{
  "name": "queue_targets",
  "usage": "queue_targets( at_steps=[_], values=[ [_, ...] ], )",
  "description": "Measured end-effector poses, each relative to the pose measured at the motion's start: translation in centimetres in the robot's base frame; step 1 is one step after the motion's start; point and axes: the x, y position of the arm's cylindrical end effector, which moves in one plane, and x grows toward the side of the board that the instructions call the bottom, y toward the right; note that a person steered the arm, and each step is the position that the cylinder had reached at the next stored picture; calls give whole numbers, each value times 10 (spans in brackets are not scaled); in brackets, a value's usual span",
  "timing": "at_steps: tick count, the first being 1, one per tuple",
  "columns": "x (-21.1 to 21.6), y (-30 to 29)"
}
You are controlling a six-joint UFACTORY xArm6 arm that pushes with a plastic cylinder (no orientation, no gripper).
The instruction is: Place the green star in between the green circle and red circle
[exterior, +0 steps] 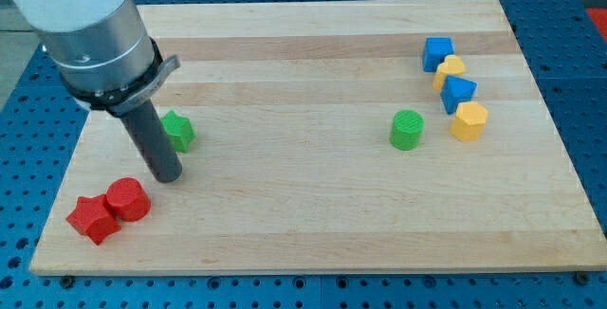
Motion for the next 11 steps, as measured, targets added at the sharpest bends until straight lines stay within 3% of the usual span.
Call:
queue_targets(
  at_steps=[2,4,6,7,8,11],
  values=[
    [-6,-41],
    [-44,-57],
    [-49,5],
    [-76,11],
    [-89,53],
    [-18,90]
  ],
)
